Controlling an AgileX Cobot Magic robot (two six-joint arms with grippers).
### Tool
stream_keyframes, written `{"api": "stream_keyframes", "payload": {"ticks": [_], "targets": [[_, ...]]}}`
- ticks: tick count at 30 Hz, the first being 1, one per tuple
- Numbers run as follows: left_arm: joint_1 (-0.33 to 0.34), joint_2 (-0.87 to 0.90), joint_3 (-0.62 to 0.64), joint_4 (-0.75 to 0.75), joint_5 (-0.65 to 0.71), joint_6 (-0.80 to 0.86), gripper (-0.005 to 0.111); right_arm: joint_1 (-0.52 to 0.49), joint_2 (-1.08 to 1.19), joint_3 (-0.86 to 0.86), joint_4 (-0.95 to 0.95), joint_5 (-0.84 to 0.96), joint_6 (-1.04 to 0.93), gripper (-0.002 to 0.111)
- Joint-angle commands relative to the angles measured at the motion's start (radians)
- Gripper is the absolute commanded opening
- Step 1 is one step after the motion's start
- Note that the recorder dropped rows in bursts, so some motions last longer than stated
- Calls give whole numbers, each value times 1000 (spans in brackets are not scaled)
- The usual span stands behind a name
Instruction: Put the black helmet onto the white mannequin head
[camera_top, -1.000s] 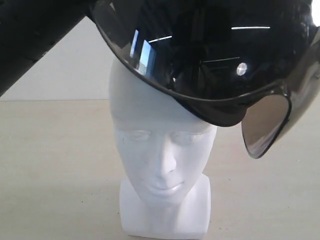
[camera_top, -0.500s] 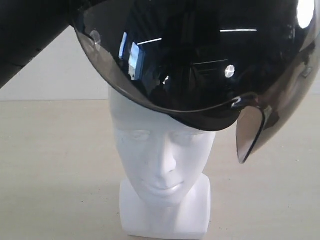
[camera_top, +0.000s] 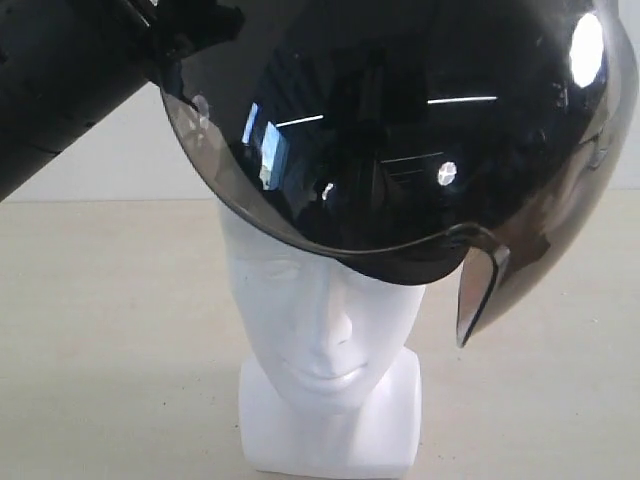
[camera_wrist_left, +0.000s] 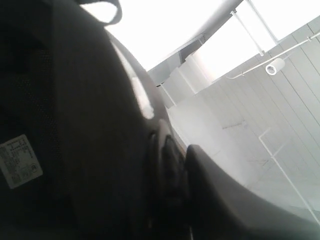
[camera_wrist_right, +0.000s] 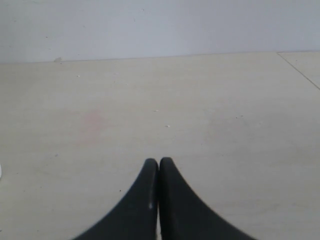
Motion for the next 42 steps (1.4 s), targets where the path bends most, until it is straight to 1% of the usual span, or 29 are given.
{"api": "stream_keyframes", "payload": {"ticks": [1,4,12,17,24,38,42], "targets": [[54,-5,1,-81,35,83,4,0,-4,0,-6,-7,-1,0],[74,-1,1,-74,35,83,4,0,-4,0,-6,-7,-1,0],[73,61,1,-60,35,83,4,0,-4,0,-6,-7,-1,0],[73,62,1,-66,35,107,4,0,-4,0,-6,-7,-1,0],[93,63,1,-52,35,108,4,0,-4,0,-6,-7,-1,0],[93,63,5,-30,35,133,4,0,-4,0,-6,-7,-1,0],[118,63,5,-29,35,136,4,0,-4,0,-6,-7,-1,0]]}}
